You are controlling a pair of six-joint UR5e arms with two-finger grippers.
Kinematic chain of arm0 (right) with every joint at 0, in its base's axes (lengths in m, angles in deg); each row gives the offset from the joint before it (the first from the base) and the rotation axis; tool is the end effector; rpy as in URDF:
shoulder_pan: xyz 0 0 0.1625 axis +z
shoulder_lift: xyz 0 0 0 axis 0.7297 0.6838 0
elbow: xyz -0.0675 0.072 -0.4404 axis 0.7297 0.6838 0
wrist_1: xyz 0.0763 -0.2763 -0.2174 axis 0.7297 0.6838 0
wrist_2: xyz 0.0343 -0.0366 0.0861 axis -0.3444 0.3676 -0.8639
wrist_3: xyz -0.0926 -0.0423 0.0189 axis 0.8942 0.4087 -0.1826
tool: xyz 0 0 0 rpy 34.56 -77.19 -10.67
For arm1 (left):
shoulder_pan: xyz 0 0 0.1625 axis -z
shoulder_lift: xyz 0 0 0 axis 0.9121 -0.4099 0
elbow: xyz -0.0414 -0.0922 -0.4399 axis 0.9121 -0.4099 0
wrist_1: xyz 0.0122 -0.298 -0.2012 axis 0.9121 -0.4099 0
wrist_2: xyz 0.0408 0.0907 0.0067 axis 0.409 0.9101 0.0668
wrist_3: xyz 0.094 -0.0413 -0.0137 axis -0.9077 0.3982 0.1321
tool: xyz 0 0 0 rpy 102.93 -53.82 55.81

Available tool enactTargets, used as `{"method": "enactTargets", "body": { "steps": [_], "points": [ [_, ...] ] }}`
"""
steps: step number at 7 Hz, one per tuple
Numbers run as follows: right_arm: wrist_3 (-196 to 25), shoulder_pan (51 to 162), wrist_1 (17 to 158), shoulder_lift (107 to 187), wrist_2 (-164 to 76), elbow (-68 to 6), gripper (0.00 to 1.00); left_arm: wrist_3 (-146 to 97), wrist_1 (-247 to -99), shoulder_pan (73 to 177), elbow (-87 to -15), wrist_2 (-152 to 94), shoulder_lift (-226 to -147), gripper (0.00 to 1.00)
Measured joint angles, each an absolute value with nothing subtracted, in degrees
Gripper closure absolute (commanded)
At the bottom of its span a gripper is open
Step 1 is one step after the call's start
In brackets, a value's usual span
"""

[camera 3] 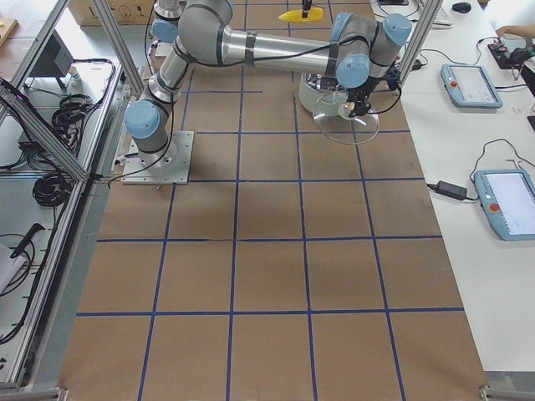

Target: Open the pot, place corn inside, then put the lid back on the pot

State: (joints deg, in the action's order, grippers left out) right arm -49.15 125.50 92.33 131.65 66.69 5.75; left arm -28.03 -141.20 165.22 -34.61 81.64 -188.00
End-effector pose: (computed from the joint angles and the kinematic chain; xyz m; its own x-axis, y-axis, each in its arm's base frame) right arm 0.0008 -0.6912 0.3979 -0.9867 -0.1340 -0.0918 -0.1469 0.9774 0.1519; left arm -0.2300 -0.5635 0.4480 -0.9994 -0.0331 0.0129 -0.0331 0.9995 0.0023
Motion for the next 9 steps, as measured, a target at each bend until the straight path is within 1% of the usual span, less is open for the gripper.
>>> {"method": "enactTargets", "body": {
  "steps": [2, 3, 4, 5, 6, 8, 9],
  "points": [
    [-47.4, 123.2, 91.9, 131.7, 67.2, 3.7, 0.83, -19.0, -143.0, 173.1, -18.4, 81.8, -201.5, 0.95],
    [-46.9, 122.8, 91.7, 131.9, 67.6, 2.8, 0.83, -15.7, -143.1, 175.2, -11.9, 81.7, -207.6, 0.95],
    [-46.7, 122.5, 91.7, 132.1, 67.7, 2.0, 0.83, -13.9, -143.2, 176.6, -7.8, 81.6, -212.1, 0.92],
    [-46.8, 122.4, 91.7, 132.5, 67.8, 1.0, 0.83, -13.2, -143.2, 177.5, -6.0, 81.6, -214.8, 0.20],
    [-47.0, 122.3, 91.7, 133.1, 67.8, 0.5, 0.83, -12.9, -143.5, 177.8, -5.5, 81.6, -216.1, 0.00],
    [-47.6, 122.4, 91.8, 133.8, 67.7, 0.0, 0.83, -12.7, -144.6, 177.9, -5.4, 81.7, -216.7, 0.00],
    [-47.9, 122.4, 91.8, 133.9, 67.7, -0.1, 0.83, -12.9, -145.3, 177.9, -5.4, 81.7, -216.5, 0.02]
  ]
}}
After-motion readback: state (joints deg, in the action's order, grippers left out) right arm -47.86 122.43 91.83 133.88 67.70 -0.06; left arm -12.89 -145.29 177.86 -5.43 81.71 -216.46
